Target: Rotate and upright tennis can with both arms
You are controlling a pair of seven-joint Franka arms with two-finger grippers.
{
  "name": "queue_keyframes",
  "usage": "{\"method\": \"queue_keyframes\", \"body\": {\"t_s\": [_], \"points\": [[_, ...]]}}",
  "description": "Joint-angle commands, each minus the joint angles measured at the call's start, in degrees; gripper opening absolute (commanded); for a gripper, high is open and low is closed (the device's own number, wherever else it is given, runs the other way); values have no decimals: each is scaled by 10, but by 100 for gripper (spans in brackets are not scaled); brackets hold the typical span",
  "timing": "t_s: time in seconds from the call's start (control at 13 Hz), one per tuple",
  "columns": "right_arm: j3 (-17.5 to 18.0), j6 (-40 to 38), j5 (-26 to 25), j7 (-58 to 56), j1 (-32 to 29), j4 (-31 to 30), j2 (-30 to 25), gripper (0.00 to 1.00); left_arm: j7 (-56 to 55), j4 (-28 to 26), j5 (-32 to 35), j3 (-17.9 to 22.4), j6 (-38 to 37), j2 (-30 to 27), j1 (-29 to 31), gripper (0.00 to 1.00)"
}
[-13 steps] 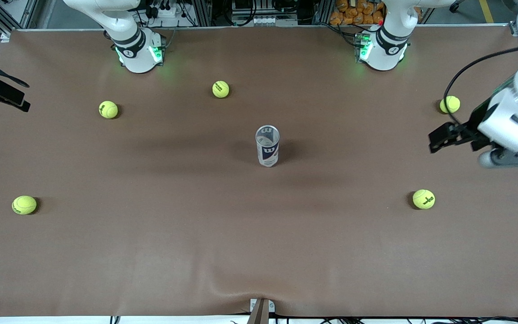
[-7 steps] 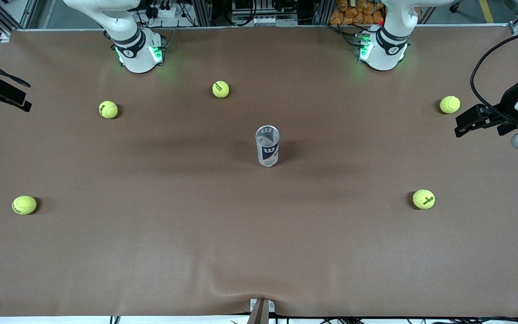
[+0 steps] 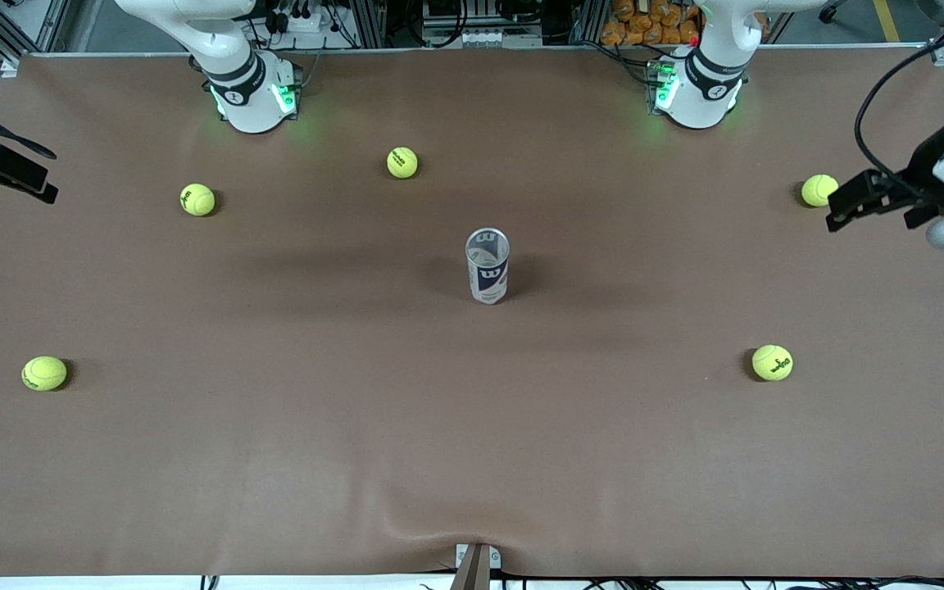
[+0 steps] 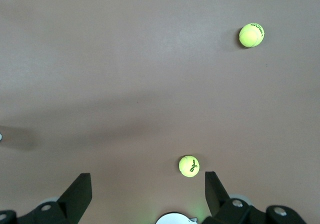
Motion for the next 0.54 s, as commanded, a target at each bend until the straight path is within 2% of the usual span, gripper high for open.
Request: {"method": "queue_keyframes", "body": {"t_s": [0.0,0.46], "points": [[-1,-4,-1,8,5,3,1,100,4,-77,-11,-1,27,-59,6,100],[-2,-4,-1,8,5,3,1,100,6,-72,-12,0,37,-53,6,100]]}}
